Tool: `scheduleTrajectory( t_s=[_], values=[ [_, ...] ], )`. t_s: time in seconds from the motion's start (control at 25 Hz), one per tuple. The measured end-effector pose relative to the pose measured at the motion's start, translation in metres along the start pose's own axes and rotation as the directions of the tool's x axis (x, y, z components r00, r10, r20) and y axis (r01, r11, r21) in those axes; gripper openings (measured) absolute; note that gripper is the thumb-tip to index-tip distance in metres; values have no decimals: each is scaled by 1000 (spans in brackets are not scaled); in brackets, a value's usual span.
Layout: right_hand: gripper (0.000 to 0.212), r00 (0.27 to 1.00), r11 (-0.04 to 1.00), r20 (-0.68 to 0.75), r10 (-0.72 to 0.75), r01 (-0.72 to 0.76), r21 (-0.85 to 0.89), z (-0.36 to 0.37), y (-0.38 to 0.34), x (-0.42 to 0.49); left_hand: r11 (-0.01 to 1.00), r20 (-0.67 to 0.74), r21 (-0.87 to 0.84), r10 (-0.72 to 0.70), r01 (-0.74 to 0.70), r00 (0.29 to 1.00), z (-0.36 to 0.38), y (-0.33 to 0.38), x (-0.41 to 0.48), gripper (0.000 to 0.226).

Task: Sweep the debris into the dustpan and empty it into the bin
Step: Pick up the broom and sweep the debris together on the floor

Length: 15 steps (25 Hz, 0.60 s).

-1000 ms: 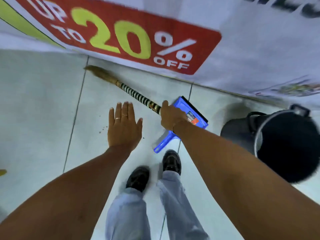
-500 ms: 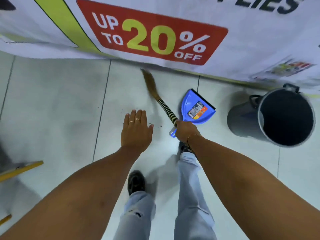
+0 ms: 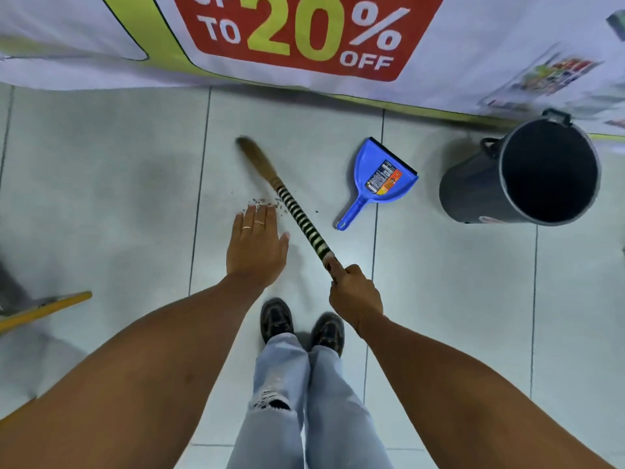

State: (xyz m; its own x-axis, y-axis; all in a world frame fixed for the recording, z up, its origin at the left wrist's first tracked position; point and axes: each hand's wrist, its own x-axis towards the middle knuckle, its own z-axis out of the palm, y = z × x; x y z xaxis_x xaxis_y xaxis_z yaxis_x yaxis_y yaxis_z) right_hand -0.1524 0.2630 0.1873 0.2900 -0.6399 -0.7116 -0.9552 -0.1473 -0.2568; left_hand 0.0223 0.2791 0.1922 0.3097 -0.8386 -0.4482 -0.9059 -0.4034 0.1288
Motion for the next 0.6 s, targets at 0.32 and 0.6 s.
scheduleTrajectory(
  t_s=[0.32,0.6],
  values=[
    [48,932,898,121,343,-363,248,43,16,-42,996,71,-65,-51,56,996,25,9,-81,60],
    [36,945,968,245,216,-240,71,88,-16,-63,1000,8,13,9,-9,1000,28,-19,-106,62]
  ],
)
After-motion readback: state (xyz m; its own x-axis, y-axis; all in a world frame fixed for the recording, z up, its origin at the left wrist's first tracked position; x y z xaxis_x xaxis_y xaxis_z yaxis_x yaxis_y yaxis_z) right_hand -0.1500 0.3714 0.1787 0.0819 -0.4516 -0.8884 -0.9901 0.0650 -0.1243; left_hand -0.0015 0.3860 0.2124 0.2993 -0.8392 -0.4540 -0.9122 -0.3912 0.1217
